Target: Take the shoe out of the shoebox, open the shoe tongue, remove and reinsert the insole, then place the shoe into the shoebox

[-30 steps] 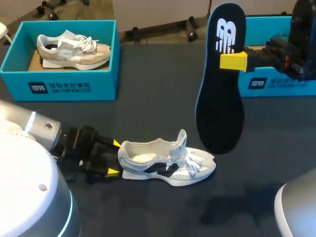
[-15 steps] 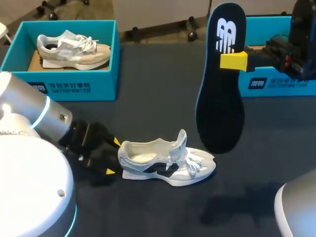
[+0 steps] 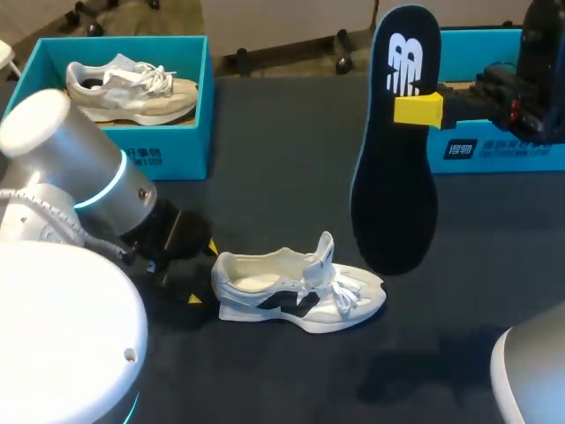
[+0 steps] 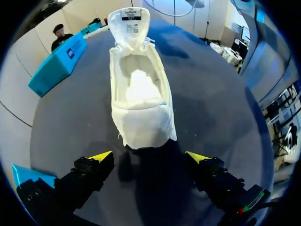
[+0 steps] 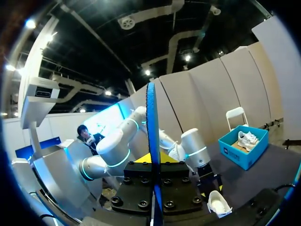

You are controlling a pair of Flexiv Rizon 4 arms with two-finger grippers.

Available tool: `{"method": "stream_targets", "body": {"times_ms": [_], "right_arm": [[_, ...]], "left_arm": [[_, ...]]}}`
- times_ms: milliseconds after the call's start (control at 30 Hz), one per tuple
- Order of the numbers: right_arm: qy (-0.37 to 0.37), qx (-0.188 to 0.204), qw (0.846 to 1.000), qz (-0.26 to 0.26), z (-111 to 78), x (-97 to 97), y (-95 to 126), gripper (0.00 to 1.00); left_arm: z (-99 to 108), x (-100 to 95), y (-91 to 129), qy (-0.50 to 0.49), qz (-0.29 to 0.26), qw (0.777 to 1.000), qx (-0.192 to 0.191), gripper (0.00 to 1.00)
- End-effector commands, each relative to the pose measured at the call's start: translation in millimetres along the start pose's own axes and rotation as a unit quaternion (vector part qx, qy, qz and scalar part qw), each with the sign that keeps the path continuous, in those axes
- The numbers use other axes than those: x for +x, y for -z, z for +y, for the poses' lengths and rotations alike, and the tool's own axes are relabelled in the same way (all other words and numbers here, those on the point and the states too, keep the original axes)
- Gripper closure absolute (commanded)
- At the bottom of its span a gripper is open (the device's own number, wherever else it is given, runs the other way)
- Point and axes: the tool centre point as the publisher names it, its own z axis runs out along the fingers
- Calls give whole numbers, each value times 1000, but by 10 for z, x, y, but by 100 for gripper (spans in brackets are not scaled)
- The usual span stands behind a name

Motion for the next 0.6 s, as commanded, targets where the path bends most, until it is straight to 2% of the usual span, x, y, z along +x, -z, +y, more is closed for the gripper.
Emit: {"method": "stream_targets", "body": {"times_ms": [33, 167, 433, 500, 600], "right_arm": [[-1, 3, 1000, 2, 27, -41, -35, 100], [-1, 3, 1000, 2, 27, -41, -35, 100], [-1, 3, 1000, 2, 27, -41, -35, 100], [-1, 3, 1000, 2, 27, -41, -35, 100], [-1, 3, 1000, 2, 27, -41, -35, 100]], "left_arm": [[-60, -66, -7, 12, 17, 991, -135, 0], [-90, -67, -23, 25, 16, 986, -163, 0], [-113, -62, -15, 27, 12, 983, -182, 0], [-149, -39, -8, 22, -6, 982, -190, 0], [-200, -45, 15, 26, -8, 983, -182, 0]]}}
